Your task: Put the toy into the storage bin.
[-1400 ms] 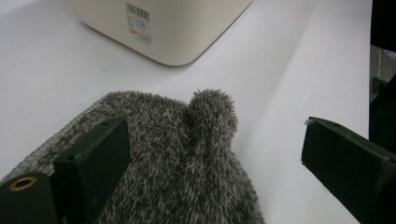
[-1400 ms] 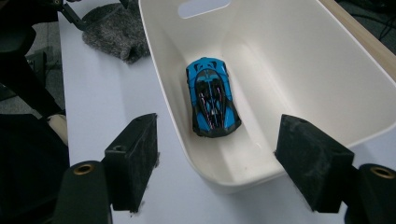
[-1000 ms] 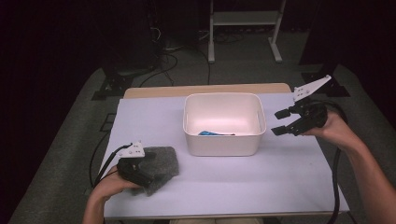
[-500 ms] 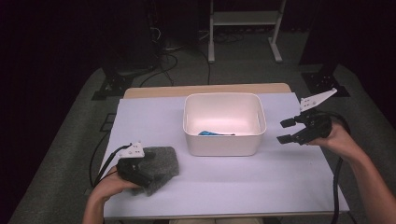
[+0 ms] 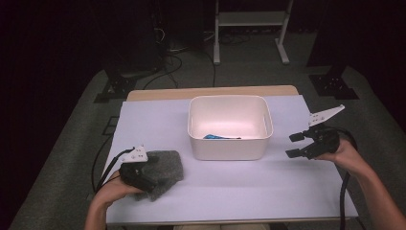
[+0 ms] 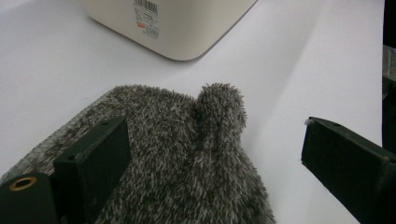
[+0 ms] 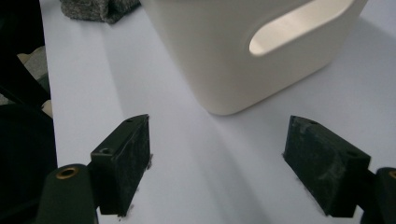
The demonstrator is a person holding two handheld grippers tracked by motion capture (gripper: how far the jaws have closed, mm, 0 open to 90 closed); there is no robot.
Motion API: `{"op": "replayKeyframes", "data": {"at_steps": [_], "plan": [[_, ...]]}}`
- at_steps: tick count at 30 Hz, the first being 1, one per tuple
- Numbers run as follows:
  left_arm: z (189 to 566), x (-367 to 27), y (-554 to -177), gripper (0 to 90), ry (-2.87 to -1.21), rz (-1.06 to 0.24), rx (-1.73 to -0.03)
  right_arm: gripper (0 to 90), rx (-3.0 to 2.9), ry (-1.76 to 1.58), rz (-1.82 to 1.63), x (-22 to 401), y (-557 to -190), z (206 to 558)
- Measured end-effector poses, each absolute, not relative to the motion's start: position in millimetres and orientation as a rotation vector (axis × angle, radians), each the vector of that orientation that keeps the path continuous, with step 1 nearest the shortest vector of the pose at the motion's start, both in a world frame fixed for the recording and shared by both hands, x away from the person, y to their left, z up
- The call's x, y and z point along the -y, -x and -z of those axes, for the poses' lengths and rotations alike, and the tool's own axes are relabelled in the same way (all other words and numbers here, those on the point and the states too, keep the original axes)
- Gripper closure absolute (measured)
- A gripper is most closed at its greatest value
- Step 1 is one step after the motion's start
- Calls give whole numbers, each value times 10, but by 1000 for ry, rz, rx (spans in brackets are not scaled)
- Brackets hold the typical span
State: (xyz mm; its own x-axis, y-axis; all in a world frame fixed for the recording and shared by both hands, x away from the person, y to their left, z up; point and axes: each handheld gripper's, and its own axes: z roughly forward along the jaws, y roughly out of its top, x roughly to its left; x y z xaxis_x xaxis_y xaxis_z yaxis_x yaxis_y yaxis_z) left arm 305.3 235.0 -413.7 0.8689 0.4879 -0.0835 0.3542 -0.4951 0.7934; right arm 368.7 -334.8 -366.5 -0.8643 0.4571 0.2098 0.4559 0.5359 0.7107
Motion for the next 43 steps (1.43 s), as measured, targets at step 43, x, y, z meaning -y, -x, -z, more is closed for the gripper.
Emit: {"op": "replayKeyframes", "data": {"at_steps": [43], "plan": [[4150,-2332,-3058,77,-2136,-202,-611,168,-2725,-981,-1352,3511,-3379,4429]]}}
